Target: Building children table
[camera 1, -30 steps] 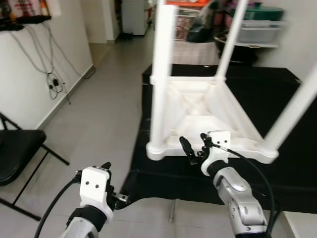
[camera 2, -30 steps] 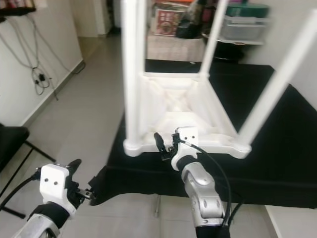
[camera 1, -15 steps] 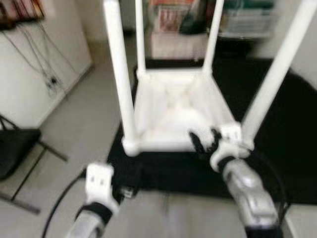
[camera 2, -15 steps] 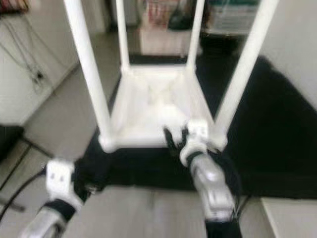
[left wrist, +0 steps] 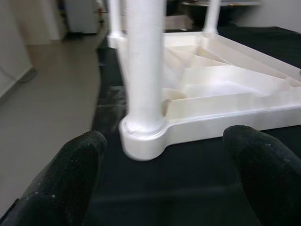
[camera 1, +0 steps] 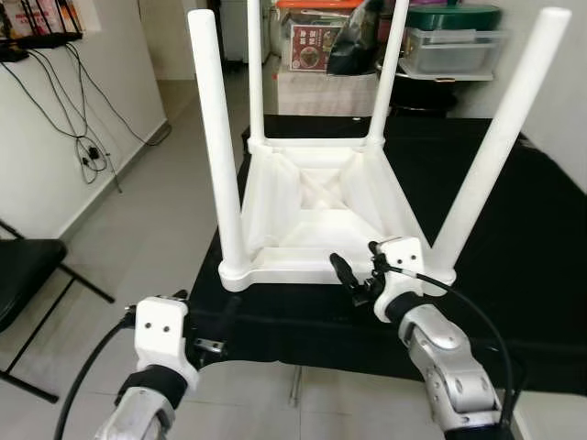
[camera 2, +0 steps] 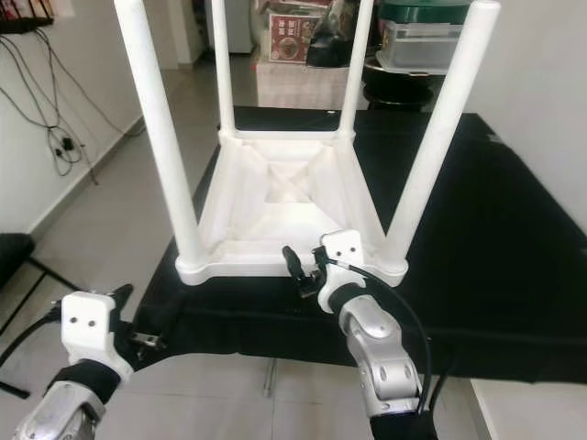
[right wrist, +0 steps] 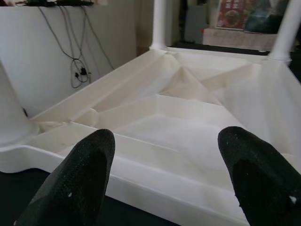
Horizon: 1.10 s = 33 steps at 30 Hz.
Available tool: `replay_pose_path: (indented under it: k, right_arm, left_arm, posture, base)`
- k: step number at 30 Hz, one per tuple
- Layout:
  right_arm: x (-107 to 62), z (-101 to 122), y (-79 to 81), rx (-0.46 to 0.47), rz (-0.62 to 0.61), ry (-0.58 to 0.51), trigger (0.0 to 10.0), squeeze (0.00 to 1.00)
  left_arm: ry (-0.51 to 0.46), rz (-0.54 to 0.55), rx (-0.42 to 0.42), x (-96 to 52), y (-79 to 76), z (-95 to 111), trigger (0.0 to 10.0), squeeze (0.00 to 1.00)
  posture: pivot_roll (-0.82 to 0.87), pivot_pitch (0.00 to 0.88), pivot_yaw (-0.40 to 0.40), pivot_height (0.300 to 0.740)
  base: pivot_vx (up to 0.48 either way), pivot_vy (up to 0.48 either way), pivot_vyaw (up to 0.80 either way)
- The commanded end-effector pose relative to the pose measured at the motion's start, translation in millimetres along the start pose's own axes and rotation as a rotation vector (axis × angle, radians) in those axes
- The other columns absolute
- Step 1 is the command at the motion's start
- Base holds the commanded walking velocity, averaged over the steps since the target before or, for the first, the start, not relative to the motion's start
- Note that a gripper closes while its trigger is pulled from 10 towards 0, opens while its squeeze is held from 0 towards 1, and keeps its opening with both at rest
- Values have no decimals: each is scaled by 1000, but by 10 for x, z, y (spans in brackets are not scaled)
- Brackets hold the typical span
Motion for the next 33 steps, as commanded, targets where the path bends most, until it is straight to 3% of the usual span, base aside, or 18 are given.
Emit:
replay_pose_path:
  k: [1,10,18,20,21,25,28,29,32,33]
  right_arm:
    - [-10,-42,0,-22,11,19,10000,0]
    - [2,18,109,-57,69,-13,10000,0]
    - [37,209,195,-89,115,-85,10000,0]
    - [54,337,209,-119,132,-122,10000,0]
    - [69,524,183,-113,142,-175,10000,0]
    - [65,911,138,-108,163,-279,10000,0]
    - [47,1316,-28,-151,94,-396,10000,0]
    - [47,1316,-28,-151,94,-396,10000,0]
    - [9,1752,-291,-190,-18,-506,10000,0]
    - [9,1752,-291,-190,-18,-506,10000,0]
  left_arm:
    - [11,8,5,17,7,-33,10000,0]
    - [9,25,19,29,45,-33,10000,0]
    - [1,39,34,42,79,-9,10000,0]
    - [-6,50,47,54,102,9,10000,0]
    - [-13,65,53,60,135,30,10000,0]
    - [-13,75,54,44,162,35,10000,0]
    - [-13,75,51,33,161,40,10000,0]
    - [-13,75,51,33,161,40,10000,0]
    - [-8,67,47,32,152,34,10000,0]
    - [-8,67,47,32,152,34,10000,0]
  posture:
    - [-10,23,-18,740]
    - [-11,16,-16,740]
    - [-2,11,-10,740]
    - [-2,11,-10,740]
    - [-2,11,-10,740]
    - [9,20,-8,740]
    - [8,27,-6,740]
    - [8,27,-6,740]
    - [7,30,-4,740]
    - [7,30,-4,740]
  base:
    - [0,0,-800]
    - [0,0,-800]
    - [0,0,0]
    - [0,0,0]
    - [0,0,0]
    - [0,0,0]
    - [0,0,0]
    - [0,0,0]
    - [0,0,0]
    - [0,0,0]
Point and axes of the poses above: a point about 5 cm out from each wrist's last joint towards the gripper, its own x axis pointing out of the wrist towards the gripper, its own z axis along the axis of the wrist's last joint, y = z × x, the point moved 6 cm from there along x, pointing out of the wrist towards the gripper, and after that the axes turned 5 degrees about -x, right-handed, at the moved point
